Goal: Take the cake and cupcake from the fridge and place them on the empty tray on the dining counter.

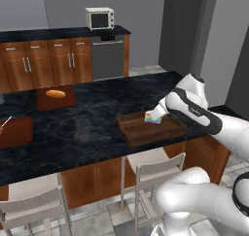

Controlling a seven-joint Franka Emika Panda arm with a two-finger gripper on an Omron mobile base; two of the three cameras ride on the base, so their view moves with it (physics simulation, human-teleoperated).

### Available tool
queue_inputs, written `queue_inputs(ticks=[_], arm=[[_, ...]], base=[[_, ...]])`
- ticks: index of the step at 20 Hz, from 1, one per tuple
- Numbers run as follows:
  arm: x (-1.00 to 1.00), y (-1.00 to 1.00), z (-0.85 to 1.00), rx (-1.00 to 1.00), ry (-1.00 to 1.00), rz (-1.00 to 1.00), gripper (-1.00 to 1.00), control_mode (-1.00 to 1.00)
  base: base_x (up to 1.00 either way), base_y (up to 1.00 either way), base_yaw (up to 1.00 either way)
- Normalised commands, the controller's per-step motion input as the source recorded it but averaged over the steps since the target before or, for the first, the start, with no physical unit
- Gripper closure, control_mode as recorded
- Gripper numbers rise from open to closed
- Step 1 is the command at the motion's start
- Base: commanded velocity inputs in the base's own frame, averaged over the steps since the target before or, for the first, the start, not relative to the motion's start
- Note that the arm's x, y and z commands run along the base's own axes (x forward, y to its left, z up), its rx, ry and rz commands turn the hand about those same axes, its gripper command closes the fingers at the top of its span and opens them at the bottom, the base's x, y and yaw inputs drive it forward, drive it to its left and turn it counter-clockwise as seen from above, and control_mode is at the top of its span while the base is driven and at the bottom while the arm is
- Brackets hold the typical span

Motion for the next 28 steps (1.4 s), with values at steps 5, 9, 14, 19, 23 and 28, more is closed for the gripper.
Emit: queue_inputs(ticks=[5, 9, 14, 19, 23, 28], arm=[[0.46, 0.0, -0.41, -0.03, 0.0, 0.12, 1.0, -1.0], [0.35, 0.0, -0.45, -0.04, 0.0, 0.12, 1.0, -1.0], [0.29, -0.08, -0.47, -0.02, 0.0, 0.13, 1.0, -1.0], [0.3, -0.21, -0.41, 0.0, 0.0, 0.12, 1.0, -1.0], [0.24, -0.2, -0.33, 0.0, 0.0, 0.11, 1.0, -1.0], [0.24, -0.14, -0.3, 0.0, 0.0, 0.11, 1.0, -1.0]], base=[[0.0, 0.0, 0.0], [0.0, 0.0, 0.0], [0.0, 0.0, 0.0], [0.0, 0.0, 0.0], [0.0, 0.0, 0.0], [0.0, 0.0, 0.0]])
